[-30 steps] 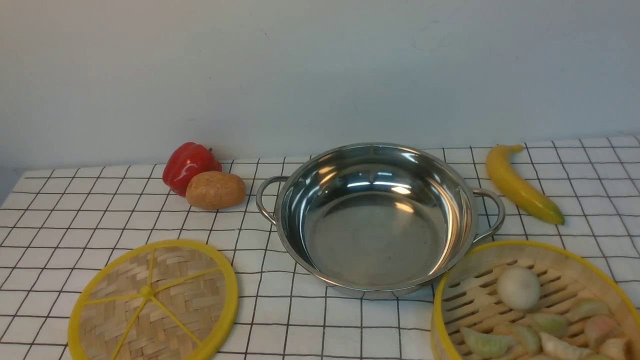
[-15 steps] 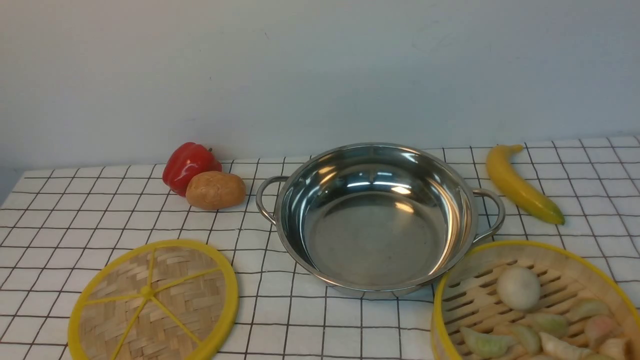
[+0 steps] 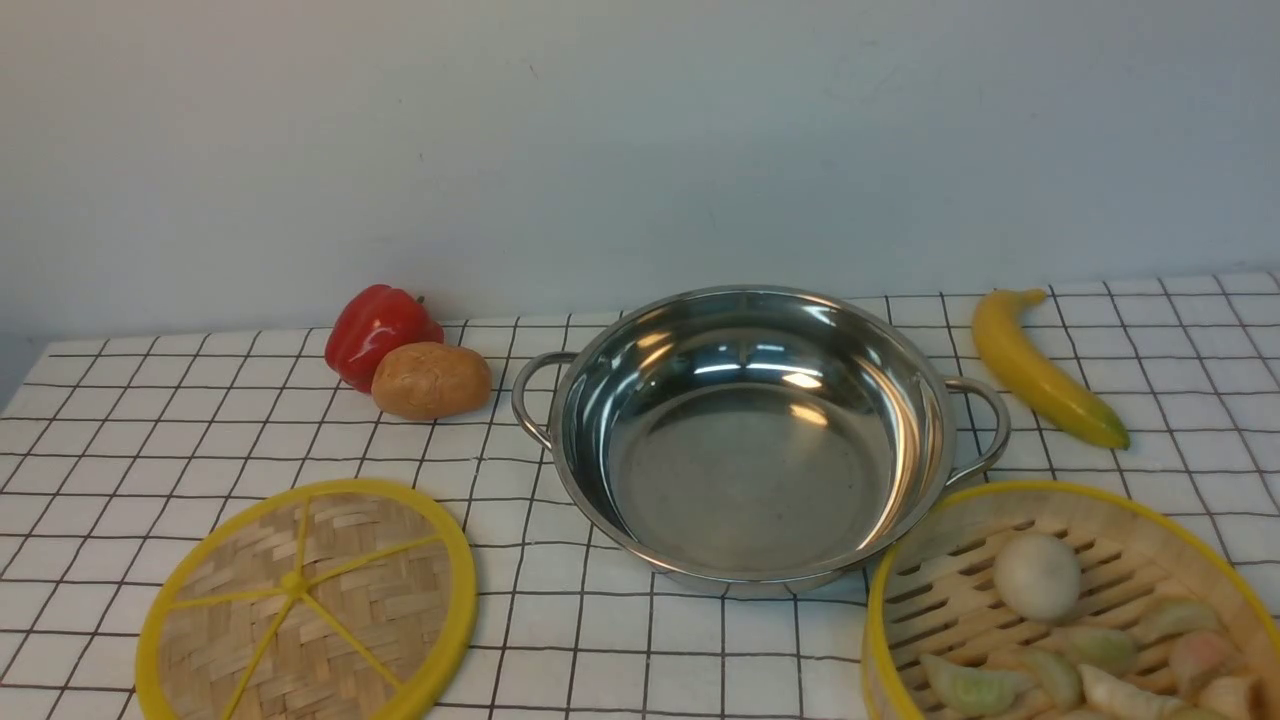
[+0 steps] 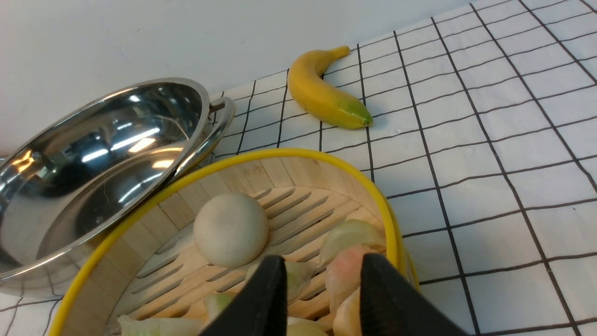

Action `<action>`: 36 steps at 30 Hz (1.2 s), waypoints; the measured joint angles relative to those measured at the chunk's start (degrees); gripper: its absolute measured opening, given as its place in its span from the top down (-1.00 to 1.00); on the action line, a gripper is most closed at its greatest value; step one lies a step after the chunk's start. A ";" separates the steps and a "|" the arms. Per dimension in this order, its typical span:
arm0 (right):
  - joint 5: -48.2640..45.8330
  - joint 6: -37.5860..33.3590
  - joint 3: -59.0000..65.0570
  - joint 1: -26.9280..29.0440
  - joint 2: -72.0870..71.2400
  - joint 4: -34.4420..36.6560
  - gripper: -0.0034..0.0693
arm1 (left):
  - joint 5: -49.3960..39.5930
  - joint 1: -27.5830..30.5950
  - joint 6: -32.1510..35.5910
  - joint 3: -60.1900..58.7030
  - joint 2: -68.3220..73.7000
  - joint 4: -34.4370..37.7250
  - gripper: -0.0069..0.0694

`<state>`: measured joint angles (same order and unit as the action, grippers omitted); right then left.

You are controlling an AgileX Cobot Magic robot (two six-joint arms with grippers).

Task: Place the steamer in the pot on the white tablecloth, and put the lid on the steamer.
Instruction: 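Reach for and grasp the rim of the bamboo steamer holding the buns with the right gripper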

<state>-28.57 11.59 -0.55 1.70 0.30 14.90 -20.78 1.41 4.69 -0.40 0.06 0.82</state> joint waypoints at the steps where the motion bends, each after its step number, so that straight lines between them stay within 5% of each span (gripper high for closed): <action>1: 0.00 0.00 0.00 0.00 0.00 0.00 0.24 | 0.00 0.00 0.00 0.00 0.00 0.00 0.18; 8: 0.05 0.05 0.00 0.00 0.00 0.72 0.24 | 0.00 0.00 -3.54 0.00 0.00 11.35 0.18; 12: 1.07 0.34 0.00 0.00 0.00 11.95 0.24 | 0.01 0.00 -6.85 0.00 0.00 29.86 0.18; 19: 1.45 0.29 0.00 0.00 0.00 19.24 0.24 | 0.06 0.00 -7.33 0.00 0.00 43.39 0.18; 36: 13.57 5.85 0.00 0.00 0.00 34.34 0.24 | 7.82 -0.05 -7.89 0.00 -0.08 45.19 0.18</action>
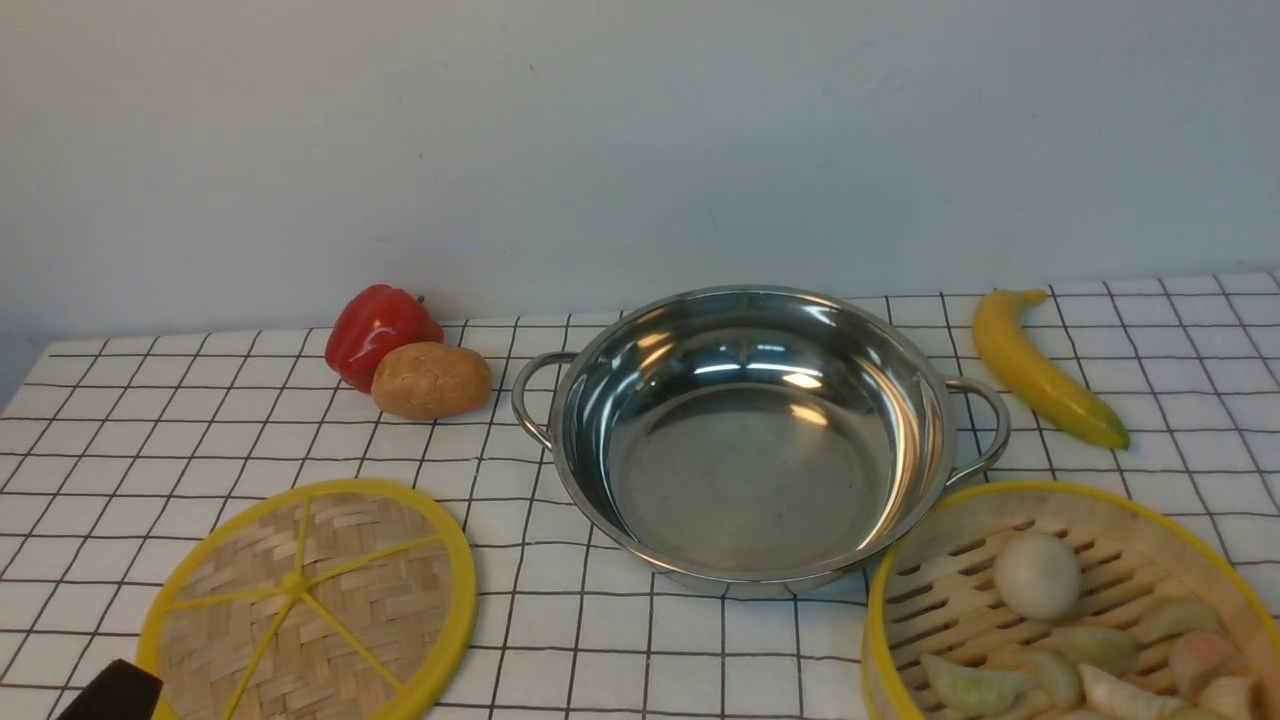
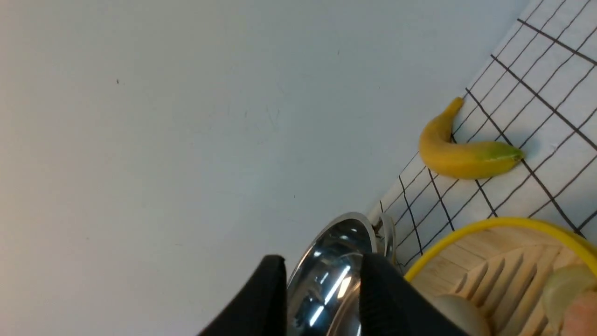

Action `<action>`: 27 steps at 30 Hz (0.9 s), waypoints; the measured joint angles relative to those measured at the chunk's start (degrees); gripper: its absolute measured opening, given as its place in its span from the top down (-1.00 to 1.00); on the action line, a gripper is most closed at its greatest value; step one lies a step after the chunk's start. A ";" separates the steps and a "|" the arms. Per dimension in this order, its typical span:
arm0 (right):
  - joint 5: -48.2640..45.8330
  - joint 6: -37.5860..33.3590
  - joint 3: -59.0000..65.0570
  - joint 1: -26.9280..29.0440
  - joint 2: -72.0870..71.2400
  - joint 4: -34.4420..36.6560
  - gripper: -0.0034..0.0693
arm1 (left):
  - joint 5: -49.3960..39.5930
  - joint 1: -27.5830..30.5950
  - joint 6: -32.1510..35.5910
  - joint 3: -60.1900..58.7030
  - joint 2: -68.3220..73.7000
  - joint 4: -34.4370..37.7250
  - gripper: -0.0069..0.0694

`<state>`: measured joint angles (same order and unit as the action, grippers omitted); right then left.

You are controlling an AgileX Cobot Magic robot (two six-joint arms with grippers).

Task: Place the steamer in the pot on the white tablecloth, and put the lid on the steamer.
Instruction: 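Reach for and grasp the rim of the bamboo steamer holding the buns with the right gripper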

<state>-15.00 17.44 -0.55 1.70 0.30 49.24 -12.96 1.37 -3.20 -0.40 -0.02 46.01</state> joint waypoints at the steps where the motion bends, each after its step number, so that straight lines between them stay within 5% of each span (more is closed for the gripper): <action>1: 0.57 0.07 0.00 0.00 0.00 0.38 0.24 | 0.28 0.00 -0.30 0.00 0.00 0.57 0.18; 9: 5.83 -0.76 -2.40 0.00 -0.05 5.39 0.24 | 6.56 0.00 -0.29 0.62 0.00 5.42 0.18; 15: 8.73 -12.77 -16.14 0.00 0.34 0.95 0.24 | 10.27 0.00 9.39 10.25 0.02 -0.59 0.18; 18: 5.16 -18.06 -22.07 0.00 3.67 -2.79 0.24 | 10.09 0.00 14.36 13.66 1.81 -4.65 0.18; 21: -9.14 -21.89 -30.69 0.00 14.45 -9.95 0.24 | 5.78 0.00 17.97 17.82 10.15 -9.11 0.18; 27: -26.59 -22.36 -39.08 0.00 28.36 -19.78 0.24 | -5.40 0.00 18.91 21.00 25.23 -13.38 0.18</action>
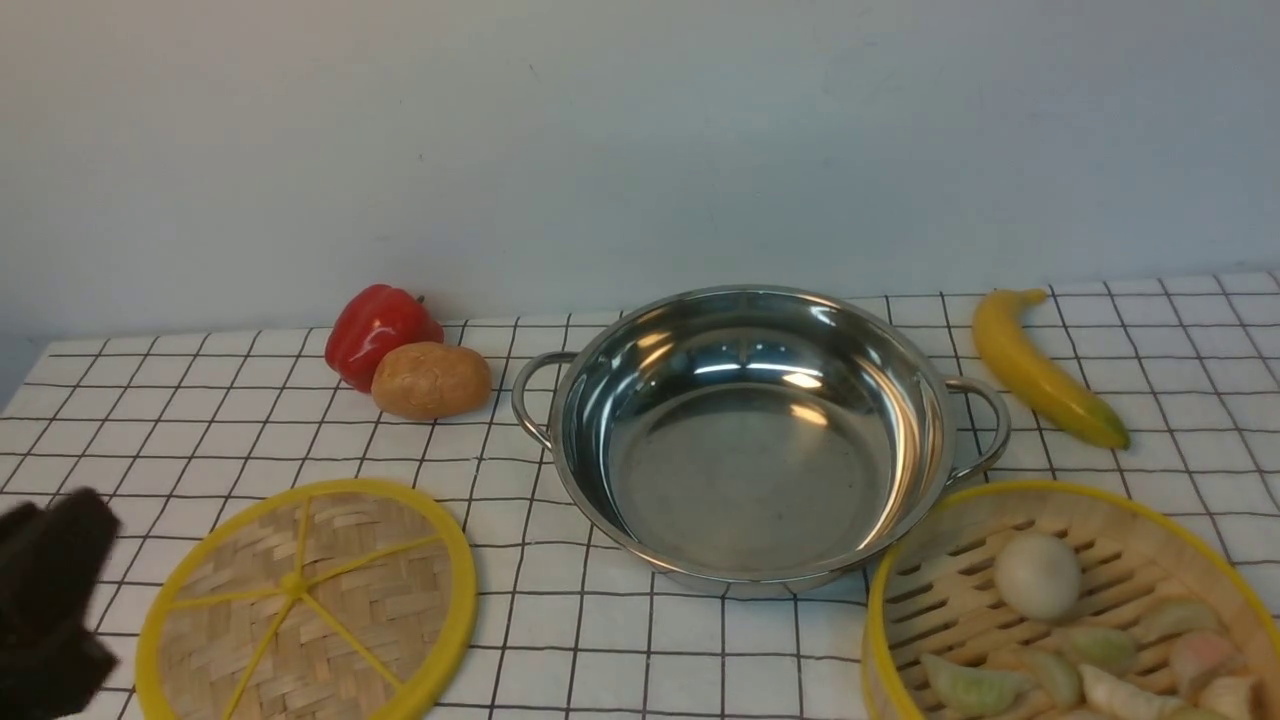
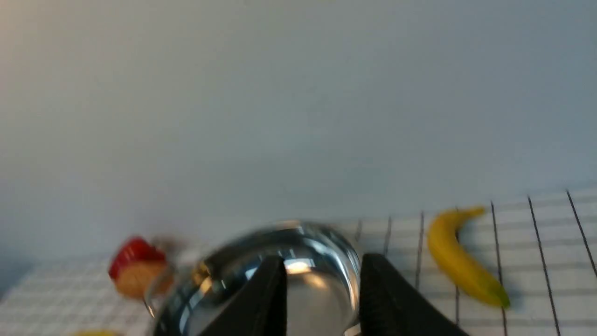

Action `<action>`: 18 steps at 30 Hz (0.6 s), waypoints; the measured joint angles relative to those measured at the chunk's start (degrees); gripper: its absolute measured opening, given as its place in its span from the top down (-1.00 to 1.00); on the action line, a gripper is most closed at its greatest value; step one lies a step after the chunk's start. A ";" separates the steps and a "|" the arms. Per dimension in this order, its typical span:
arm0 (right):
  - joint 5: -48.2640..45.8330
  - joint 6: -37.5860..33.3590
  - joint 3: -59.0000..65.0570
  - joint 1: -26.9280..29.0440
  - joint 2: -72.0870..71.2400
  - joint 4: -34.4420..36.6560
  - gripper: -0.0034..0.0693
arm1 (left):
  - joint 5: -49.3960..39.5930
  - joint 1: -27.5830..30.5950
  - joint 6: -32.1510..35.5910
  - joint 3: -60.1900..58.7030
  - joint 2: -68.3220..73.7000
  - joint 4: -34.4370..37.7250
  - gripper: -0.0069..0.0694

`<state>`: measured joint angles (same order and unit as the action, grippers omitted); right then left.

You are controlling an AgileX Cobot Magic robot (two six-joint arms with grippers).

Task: Place the steamer in the pot on the white tablecloth, and put the lid on the steamer.
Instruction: 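Reach for and grasp the rim of the bamboo steamer holding the buns with the right gripper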

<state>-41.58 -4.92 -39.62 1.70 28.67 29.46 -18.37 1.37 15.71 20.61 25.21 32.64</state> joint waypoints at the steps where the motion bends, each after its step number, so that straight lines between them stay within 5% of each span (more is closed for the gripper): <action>1: -2.77 -0.05 -2.10 0.00 3.71 -2.07 0.24 | -3.28 0.00 0.17 1.36 4.79 -1.87 0.18; 14: -16.72 10.02 -6.72 0.00 28.97 -29.13 0.24 | -20.80 0.00 1.74 14.89 35.84 -15.55 0.18; 18: -16.47 11.26 -6.72 0.00 35.98 -29.46 0.24 | -21.04 0.00 1.74 16.38 39.35 -16.34 0.18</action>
<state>-58.06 6.34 -46.34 1.70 64.65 0.00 -39.40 1.37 17.45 36.99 64.56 16.30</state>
